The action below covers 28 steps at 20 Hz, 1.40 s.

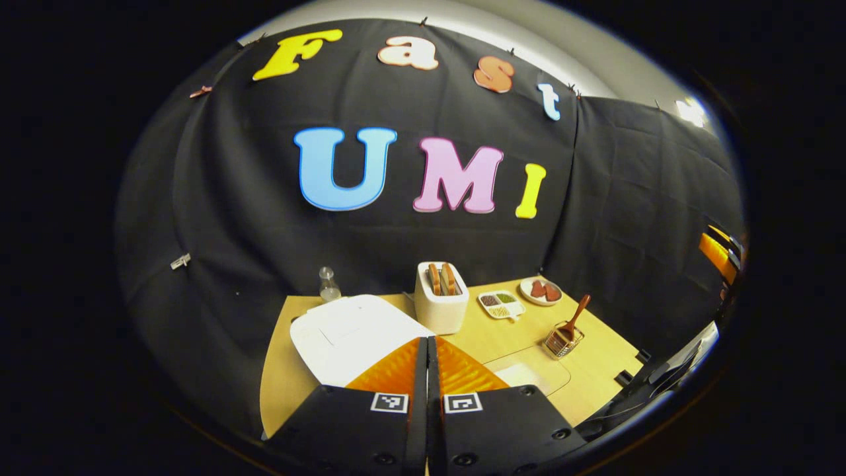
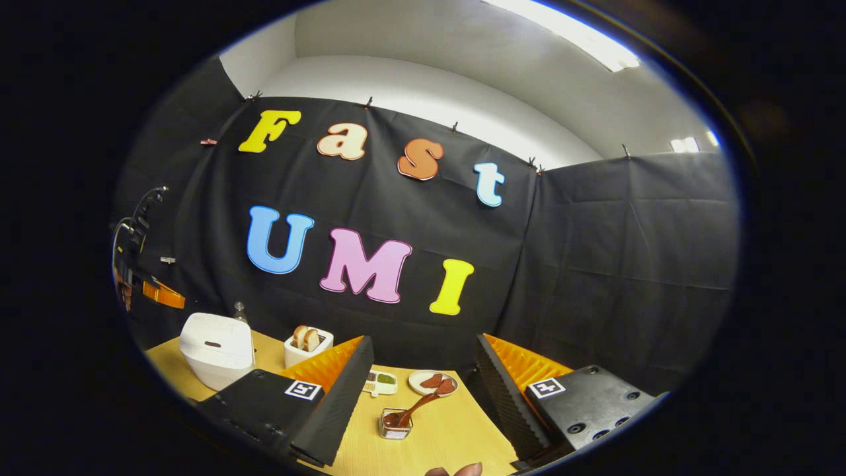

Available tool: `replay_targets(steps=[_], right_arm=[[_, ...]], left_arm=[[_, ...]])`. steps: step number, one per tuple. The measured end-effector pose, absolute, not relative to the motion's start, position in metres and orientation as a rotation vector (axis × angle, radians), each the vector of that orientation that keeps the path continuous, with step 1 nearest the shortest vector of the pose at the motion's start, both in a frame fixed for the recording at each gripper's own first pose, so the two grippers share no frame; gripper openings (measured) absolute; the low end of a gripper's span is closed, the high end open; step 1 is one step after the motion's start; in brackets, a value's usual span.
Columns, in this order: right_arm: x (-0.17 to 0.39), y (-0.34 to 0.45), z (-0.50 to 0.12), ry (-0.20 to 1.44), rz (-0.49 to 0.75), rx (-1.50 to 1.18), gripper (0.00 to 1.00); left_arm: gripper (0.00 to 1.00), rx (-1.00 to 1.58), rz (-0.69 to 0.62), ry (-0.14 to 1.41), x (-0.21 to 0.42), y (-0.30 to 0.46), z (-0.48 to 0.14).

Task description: Close the left gripper, press the button to open the rice cooker; take a wooden spoon from the chopstick holder with the right hand, scoop a spoonful of rice and pour it into the rice cooker, then put the wooden spoon back into the chopstick holder.

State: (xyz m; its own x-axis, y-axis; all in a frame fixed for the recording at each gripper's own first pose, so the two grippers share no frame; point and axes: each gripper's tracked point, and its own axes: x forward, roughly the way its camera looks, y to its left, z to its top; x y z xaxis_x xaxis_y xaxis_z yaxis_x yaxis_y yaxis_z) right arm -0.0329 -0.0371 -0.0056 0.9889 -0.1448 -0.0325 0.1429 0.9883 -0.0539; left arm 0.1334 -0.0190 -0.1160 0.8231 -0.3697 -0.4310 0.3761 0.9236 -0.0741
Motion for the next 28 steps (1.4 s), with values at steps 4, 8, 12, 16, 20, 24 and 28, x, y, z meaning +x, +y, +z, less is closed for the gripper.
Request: replay_targets(steps=[4, 8, 12, 16, 20, 24, 28], right_arm=[[-0.040, -0.046, -0.013, 0.044, -0.181, -0.034, 0.97], [-0.043, -0.054, -0.021, 0.058, -0.224, -0.033, 0.98], [-0.047, -0.062, -0.024, 0.056, -0.264, -0.041, 0.97], [-0.047, -0.071, -0.029, 0.055, -0.306, -0.027, 0.97], [-0.047, -0.076, -0.037, 0.061, -0.323, -0.006, 0.97], [-0.053, -0.082, -0.042, 0.059, -0.346, 0.023, 0.97], [-0.059, -0.093, -0.046, 0.070, -0.365, 0.031, 0.97]], left_arm=[[0.06, 0.098, -0.459, 0.619, 0.161, -0.016, -0.169], [0.06, 0.139, -0.485, 0.728, 0.189, -0.013, -0.206], [0.06, 0.174, -0.479, 0.794, 0.214, -0.007, -0.230], [0.06, 0.200, -0.487, 0.843, 0.221, -0.008, -0.251], [0.06, 0.238, -0.494, 0.856, 0.224, -0.009, -0.259], [0.06, 0.275, -0.503, 0.897, 0.218, -0.007, -0.262], [0.06, 0.300, -0.481, 0.893, 0.219, -0.007, -0.263]])
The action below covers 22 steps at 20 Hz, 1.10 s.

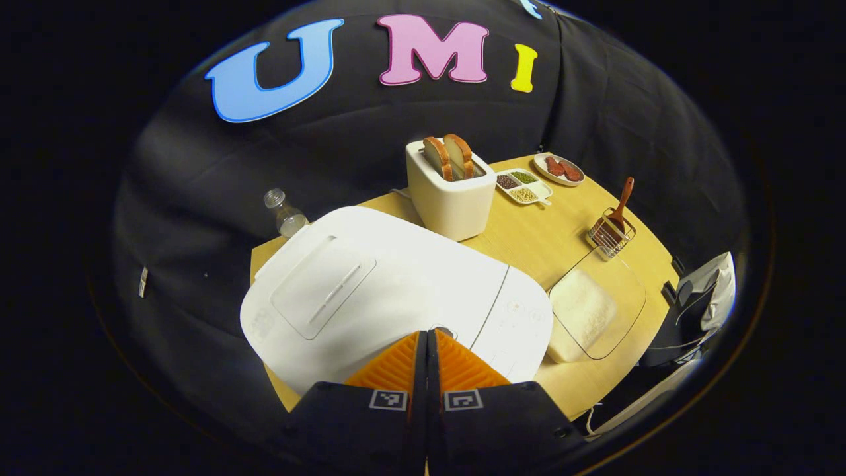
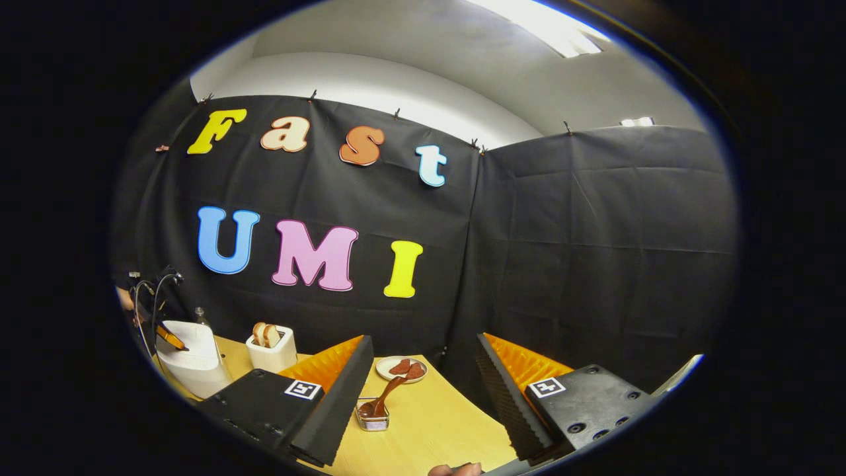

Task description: Close the left gripper, press the button to open the rice cooker; take a wooden spoon from the chopstick holder with the right hand, scoop a spoonful of rice and pour it into the rice cooker, then put the wooden spoon back into the chopstick holder.

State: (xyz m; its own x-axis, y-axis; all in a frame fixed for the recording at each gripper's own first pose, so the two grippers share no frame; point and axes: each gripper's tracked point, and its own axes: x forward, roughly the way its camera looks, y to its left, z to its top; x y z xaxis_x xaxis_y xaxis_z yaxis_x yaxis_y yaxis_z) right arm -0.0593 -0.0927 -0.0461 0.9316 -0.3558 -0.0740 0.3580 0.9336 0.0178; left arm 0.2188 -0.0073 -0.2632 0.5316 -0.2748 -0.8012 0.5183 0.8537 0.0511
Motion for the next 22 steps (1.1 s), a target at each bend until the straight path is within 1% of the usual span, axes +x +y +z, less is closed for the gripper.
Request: replay_targets(steps=[3, 6, 7, 8, 11, 13, 16, 18, 20, 21, 22], right_arm=[[-0.066, -0.099, -0.051, 0.089, -0.374, 0.054, 0.97], [-0.069, -0.102, -0.055, 0.107, -0.375, 0.058, 0.98], [-0.069, -0.102, -0.055, 0.110, -0.373, 0.056, 0.98], [-0.070, -0.104, -0.056, 0.110, -0.372, 0.052, 0.97], [-0.072, -0.105, -0.053, 0.102, -0.372, 0.047, 0.98], [-0.073, -0.103, -0.052, 0.095, -0.367, 0.049, 0.98], [-0.079, -0.104, -0.047, 0.080, -0.362, 0.034, 0.98], [-0.081, -0.108, -0.046, 0.077, -0.363, 0.022, 0.97], [-0.080, -0.111, -0.046, 0.082, -0.353, 0.025, 0.97], [-0.080, -0.111, -0.047, 0.081, -0.345, 0.025, 0.97], [-0.079, -0.112, -0.047, 0.079, -0.337, 0.022, 0.97]], left_arm=[[0.06, 0.292, -0.470, 0.902, 0.218, -0.008, -0.268], [0.07, 0.314, -0.470, 0.886, 0.220, -0.008, -0.259], [0.09, 0.316, -0.463, 0.861, 0.222, -0.009, -0.250], [0.06, 0.320, -0.454, 0.827, 0.226, -0.009, -0.238], [0.06, 0.332, -0.416, 0.719, 0.236, -0.002, -0.198], [0.06, 0.342, -0.368, 0.611, 0.247, 0.006, -0.166], [0.06, 0.344, -0.297, 0.368, 0.264, 0.013, -0.105], [0.06, 0.329, -0.255, 0.229, 0.264, 0.016, -0.064], [0.07, 0.296, -0.181, 0.099, 0.261, 0.025, -0.028], [0.08, 0.263, -0.160, 0.045, 0.251, 0.024, -0.013], [0.19, 0.231, -0.141, 0.000, 0.244, 0.022, -0.002]])
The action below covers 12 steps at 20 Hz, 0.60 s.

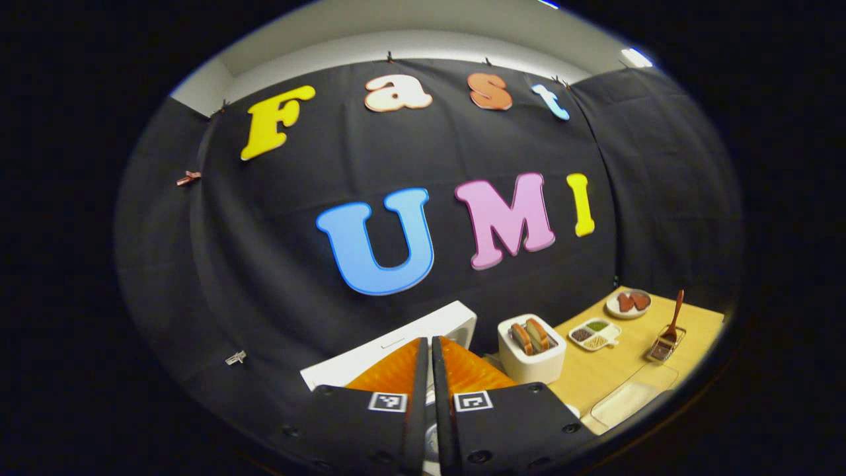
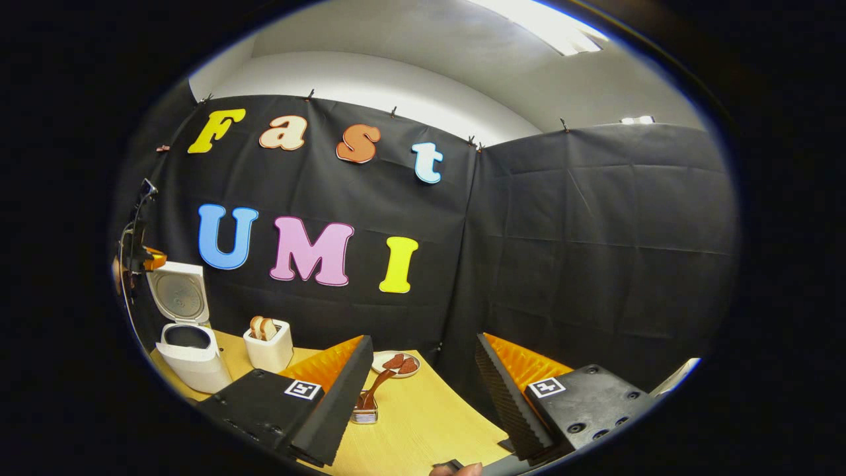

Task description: Close the left gripper, press the button to open the rice cooker; take a wooden spoon from the chopstick holder with the right hand, scoop a spoonful of rice and pour it into the rice cooker, then put the wooden spoon back into the chopstick holder.

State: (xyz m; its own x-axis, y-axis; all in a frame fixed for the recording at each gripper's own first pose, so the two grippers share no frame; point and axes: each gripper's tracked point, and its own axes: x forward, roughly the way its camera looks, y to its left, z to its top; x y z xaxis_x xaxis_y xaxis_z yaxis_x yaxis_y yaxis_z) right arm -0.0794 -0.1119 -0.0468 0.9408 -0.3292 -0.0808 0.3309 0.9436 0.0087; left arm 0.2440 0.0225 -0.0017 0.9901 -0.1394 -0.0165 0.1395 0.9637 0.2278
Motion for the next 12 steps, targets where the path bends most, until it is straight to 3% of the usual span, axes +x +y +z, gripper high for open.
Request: replay_targets(steps=[1, 3, 5, 12], right_arm=[[-0.077, -0.113, -0.048, 0.079, -0.325, 0.019, 0.97], [-0.064, -0.110, -0.055, 0.082, -0.277, 0.011, 0.97], [-0.047, -0.107, -0.068, 0.091, -0.211, 0.023, 0.97], [0.025, -0.100, -0.147, 0.197, -0.004, 0.149, 0.98]], left_arm=[[0.30, 0.197, -0.148, -0.030, 0.235, 0.016, 0.004], [0.72, 0.153, -0.155, -0.064, 0.214, 0.004, 0.012], [0.99, 0.147, -0.131, -0.094, 0.192, -0.003, 0.021], [0.97, 0.102, -0.035, -0.111, 0.110, -0.045, 0.027]])
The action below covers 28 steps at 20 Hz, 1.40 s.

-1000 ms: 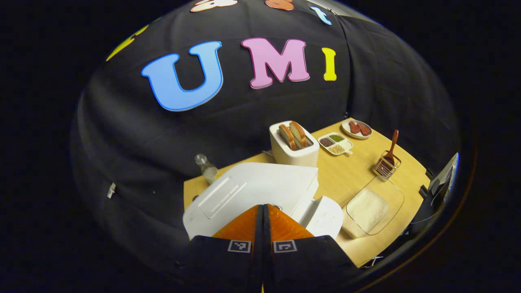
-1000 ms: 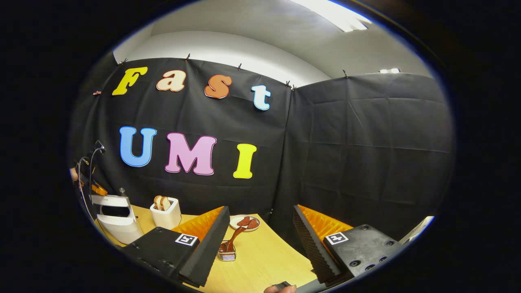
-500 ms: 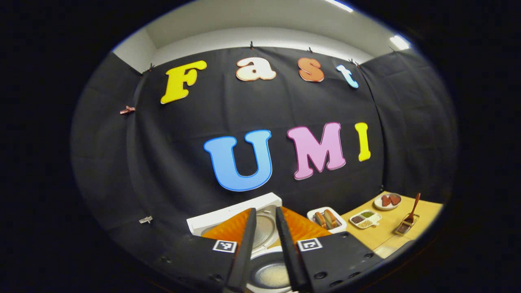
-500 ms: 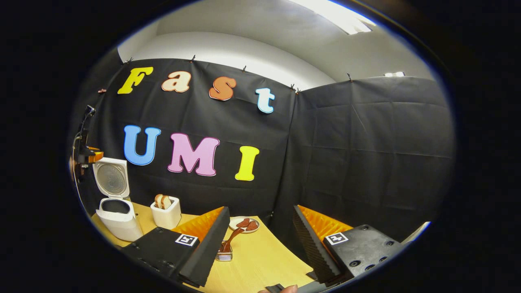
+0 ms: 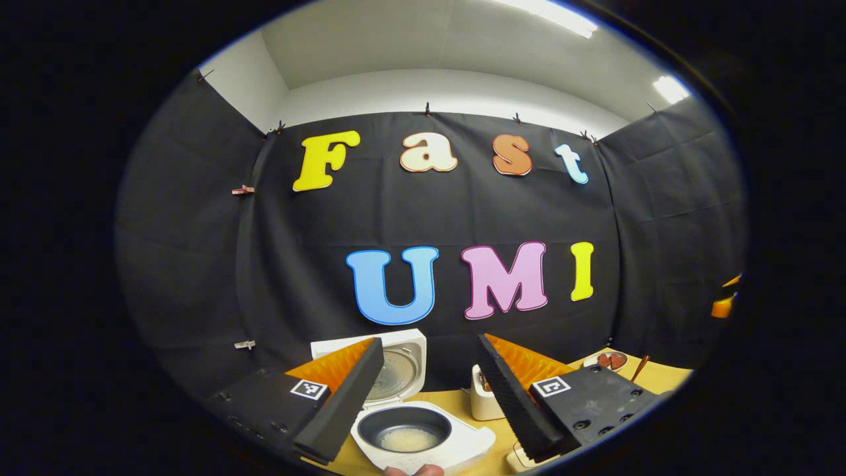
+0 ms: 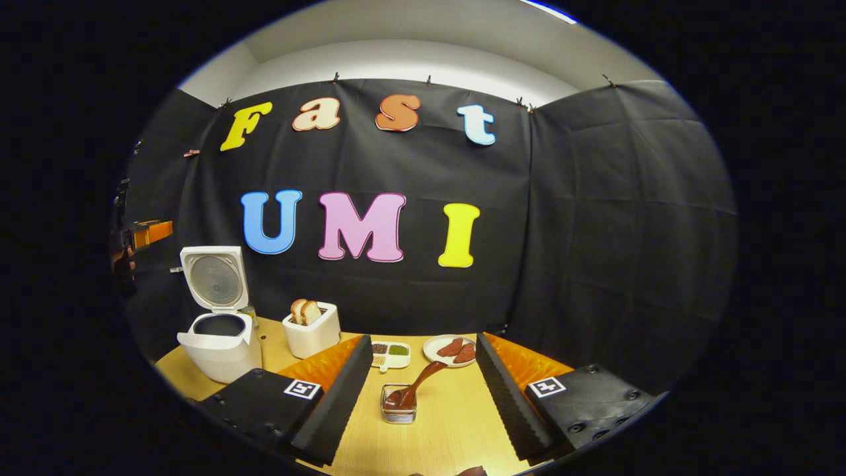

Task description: Close the left gripper, press the button to open the rice cooker; take a wooden spoon from the chopstick holder with the right hand, scoop a spoonful of rice and pour it into the rice cooker, then put the wooden spoon back into the chopstick holder.

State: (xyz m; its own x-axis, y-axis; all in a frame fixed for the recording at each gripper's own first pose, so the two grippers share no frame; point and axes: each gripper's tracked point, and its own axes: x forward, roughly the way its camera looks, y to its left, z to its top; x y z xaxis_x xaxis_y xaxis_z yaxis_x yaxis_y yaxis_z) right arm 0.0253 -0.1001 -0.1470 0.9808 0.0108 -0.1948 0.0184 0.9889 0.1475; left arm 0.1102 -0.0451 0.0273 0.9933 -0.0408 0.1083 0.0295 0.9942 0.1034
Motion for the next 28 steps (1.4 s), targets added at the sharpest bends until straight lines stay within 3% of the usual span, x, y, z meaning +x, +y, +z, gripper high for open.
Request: replay_targets(steps=[5, 18, 25, 28], right_arm=[[0.066, -0.104, -0.223, 0.320, 0.106, 0.210, 0.98], [0.169, -0.082, -0.400, 0.592, 0.228, 0.519, 0.99], [0.222, -0.034, -0.462, 0.603, 0.247, 0.609, 0.97], [0.233, -0.024, -0.465, 0.587, 0.245, 0.636, 0.91]], left_arm=[[0.96, 0.041, 0.012, -0.058, 0.089, -0.073, 0.012], [0.97, 0.052, 0.214, 0.072, 0.065, -0.082, -0.024], [0.97, 0.022, 0.330, 0.142, 0.044, -0.058, -0.050], [0.97, -0.003, 0.374, 0.157, 0.029, -0.045, -0.060]])
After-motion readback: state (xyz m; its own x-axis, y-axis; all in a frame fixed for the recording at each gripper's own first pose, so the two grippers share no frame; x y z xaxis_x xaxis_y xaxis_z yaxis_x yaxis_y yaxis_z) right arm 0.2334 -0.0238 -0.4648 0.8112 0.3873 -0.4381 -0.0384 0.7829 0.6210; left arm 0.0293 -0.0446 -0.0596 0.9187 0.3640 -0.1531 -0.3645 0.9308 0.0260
